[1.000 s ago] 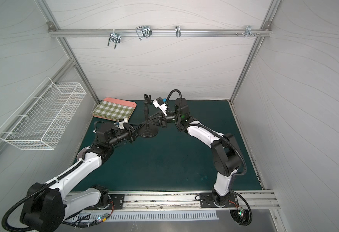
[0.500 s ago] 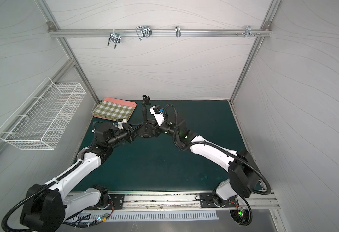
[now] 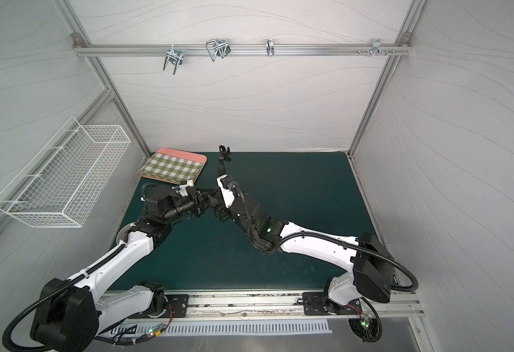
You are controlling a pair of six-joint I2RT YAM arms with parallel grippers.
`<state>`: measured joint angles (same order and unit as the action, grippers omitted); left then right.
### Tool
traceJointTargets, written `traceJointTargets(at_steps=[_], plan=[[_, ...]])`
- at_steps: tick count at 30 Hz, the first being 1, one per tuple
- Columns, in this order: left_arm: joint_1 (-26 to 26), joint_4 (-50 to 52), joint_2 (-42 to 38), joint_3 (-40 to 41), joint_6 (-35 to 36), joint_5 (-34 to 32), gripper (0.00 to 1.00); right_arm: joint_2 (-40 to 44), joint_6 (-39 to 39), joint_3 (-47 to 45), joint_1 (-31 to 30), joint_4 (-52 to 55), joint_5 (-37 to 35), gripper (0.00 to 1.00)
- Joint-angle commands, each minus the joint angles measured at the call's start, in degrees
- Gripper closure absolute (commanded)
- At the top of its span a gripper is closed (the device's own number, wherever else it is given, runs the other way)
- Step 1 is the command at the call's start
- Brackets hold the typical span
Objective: Assemble a microphone stand
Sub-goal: Screw the microphone stand pole into the microphone stand base.
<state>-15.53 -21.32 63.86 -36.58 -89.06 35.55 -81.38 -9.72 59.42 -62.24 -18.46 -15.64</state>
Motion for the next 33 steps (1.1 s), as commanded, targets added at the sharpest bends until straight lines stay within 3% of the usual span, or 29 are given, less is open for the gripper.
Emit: traceJointTargets(at_steps=[1, 3, 7, 10, 15, 20, 25, 29, 33], plan=[[-0.1, -7.9, -0.3, -2.7, -1.8, -0.4, 1.0, 3.5, -3.8, -1.9, 10.6, -2.2, 30.0, 0.29], [-0.1, -8.1, -0.3, -2.7, -2.0, -0.4, 1.0, 2.3, -6.2, -2.0, 16.9, -7.1, 46.3, 0.29], [-0.1, -8.0, -0.5, -2.8, -1.9, -0.4, 1.0, -2.4, -4.5, 3.1, 22.0, -7.8, 64.4, 0.3], [-0.1, -7.8, -0.4, -3.0, -1.8, -0.3, 1.0, -6.9, -3.9, 8.4, 23.2, -6.5, 71.8, 0.32], [-0.1, -6.7, -0.7, -3.2, -1.5, 0.0, 1.0, -12.4, -5.8, 14.2, 23.1, -7.6, 75.0, 0.43], [-0.1, -6.2, -0.8, -3.6, -1.4, 0.0, 1.0, -14.5, -4.8, 15.7, 23.1, -7.0, 72.3, 0.54], [-0.1, -6.0, -0.7, -3.8, -1.1, 0.0, 1.0, -14.3, -4.7, 15.7, 22.7, -5.6, 68.3, 0.81], [-0.1, -6.1, -0.6, -3.6, -1.1, 0.0, 1.0, -9.2, -1.0, 11.9, 19.2, -0.9, 51.8, 0.99], [0.0, -6.4, -0.2, -3.4, -1.2, -0.1, 1.0, -3.0, -1.1, 5.4, 11.1, -0.8, 25.8, 1.0]])
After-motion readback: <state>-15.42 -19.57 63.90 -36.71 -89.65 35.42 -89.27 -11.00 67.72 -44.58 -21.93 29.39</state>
